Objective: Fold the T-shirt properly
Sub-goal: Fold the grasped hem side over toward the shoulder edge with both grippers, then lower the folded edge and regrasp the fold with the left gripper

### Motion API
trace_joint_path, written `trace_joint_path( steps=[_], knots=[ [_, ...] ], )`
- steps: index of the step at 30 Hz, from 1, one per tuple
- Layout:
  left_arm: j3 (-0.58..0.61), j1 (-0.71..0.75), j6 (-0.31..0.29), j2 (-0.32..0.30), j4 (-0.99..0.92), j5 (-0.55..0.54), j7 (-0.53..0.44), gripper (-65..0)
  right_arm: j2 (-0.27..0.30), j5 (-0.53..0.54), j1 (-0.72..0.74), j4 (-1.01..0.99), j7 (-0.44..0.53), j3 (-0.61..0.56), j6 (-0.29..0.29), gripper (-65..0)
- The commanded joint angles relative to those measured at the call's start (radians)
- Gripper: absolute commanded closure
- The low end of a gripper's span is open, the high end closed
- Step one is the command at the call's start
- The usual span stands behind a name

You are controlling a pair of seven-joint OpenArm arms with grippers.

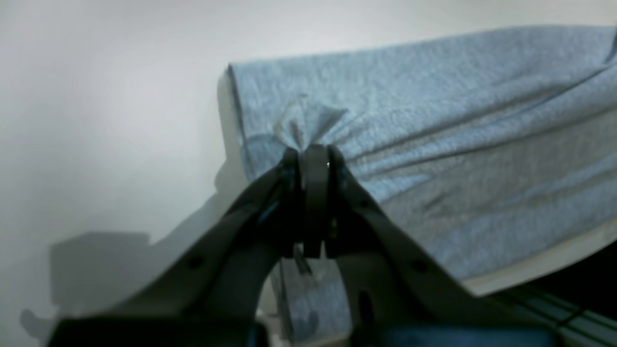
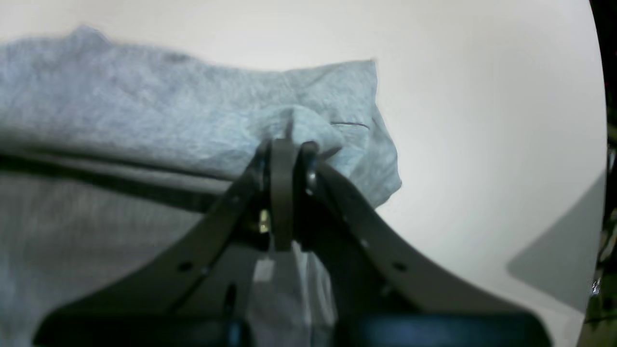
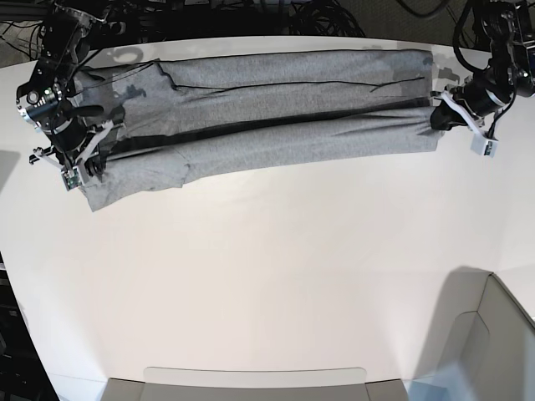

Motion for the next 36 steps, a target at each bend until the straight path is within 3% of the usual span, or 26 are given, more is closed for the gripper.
trace_joint_path(
  steps=[1, 8, 26, 34, 36],
  knots=[
    [-0.013, 0.008, -0.003, -0.021, 0.017, -0.011, -0.019, 0.0, 0.0, 0.01, 0.004, 0.022, 0.022, 0.026, 0.011, 0.0],
    [-0.013, 0.073, -0.003, -0.021, 0.068, -0.011, -0.024, 0.0, -0.04, 0.0, -0.017, 0.027, 0.022, 0.155, 0.011, 0.0],
    [-0.013, 0.112, 0.001, 0.025, 0.091, -0.006, -0.024, 0.0, -0.037, 0.004, -0.186, 0.027, 0.028, 0.157, 0.011, 0.0],
    [-0.013, 0.123, 0.003, 0.027, 0.09, -0.005, -0.018, 0.0, -0.04, 0.001, -0.187, 0.027, 0.028, 0.154, 0.011, 0.0],
    [-0.013, 0.123, -0.002, 0.027, 0.091, -0.005, -0.025, -11.4, -0.04, 0.001, -0.187, 0.027, 0.028, 0.151, 0.011, 0.0]
  ],
)
